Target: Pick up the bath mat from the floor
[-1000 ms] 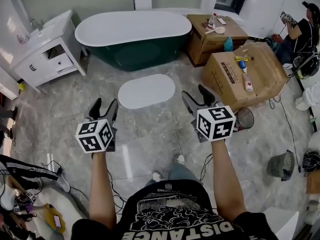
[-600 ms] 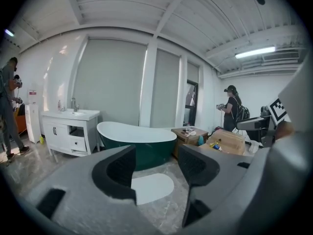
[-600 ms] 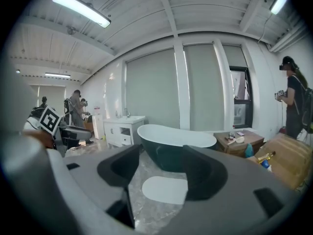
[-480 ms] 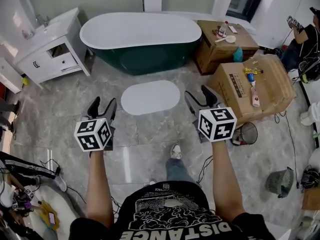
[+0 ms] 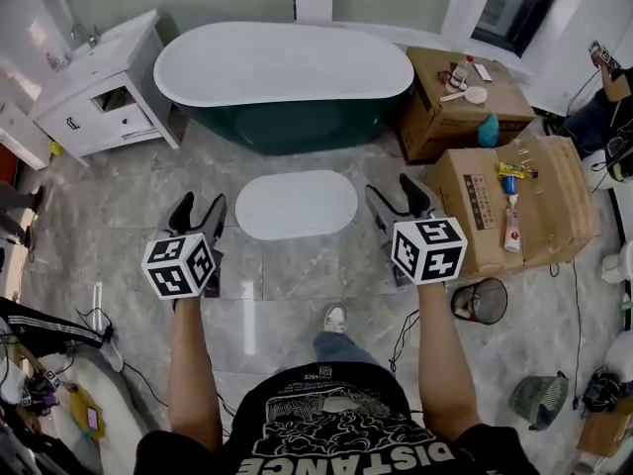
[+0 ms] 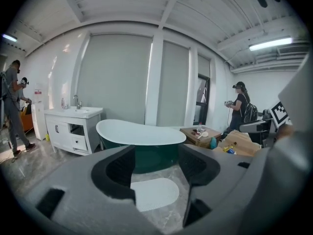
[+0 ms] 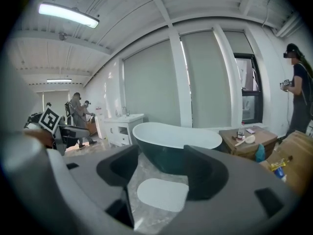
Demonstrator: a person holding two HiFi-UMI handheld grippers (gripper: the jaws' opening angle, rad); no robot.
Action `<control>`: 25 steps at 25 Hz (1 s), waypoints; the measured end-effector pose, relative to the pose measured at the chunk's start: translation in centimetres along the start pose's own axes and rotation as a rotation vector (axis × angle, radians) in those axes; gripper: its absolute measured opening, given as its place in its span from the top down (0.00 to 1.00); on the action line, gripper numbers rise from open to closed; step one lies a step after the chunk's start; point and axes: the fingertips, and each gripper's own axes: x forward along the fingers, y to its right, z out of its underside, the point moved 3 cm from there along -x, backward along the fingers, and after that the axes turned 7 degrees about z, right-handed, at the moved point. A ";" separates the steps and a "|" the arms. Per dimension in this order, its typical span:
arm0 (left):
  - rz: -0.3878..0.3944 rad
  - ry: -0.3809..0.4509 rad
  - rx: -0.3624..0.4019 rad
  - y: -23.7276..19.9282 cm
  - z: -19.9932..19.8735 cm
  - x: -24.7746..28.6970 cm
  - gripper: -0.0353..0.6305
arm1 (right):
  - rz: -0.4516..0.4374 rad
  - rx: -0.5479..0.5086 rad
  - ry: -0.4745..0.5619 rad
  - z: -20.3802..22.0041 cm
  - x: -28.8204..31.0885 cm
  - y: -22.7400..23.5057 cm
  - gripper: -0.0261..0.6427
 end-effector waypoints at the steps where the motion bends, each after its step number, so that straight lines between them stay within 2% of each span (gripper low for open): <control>1: -0.007 -0.009 0.002 0.3 -0.1 0.9 0.52 | -0.007 0.006 -0.001 -0.2 0.8 0.8 0.54; 10: -0.070 -0.054 0.024 1.9 -0.7 4.6 0.52 | -0.083 0.026 -0.027 0.1 5.4 4.6 0.53; 16: -0.093 -0.041 0.021 1.0 -2.0 6.1 0.52 | -0.083 0.033 -0.018 -0.7 7.4 5.9 0.53; 25: -0.078 -0.022 0.028 -1.0 -4.0 10.4 0.52 | -0.067 0.025 -0.003 -2.9 11.6 6.9 0.51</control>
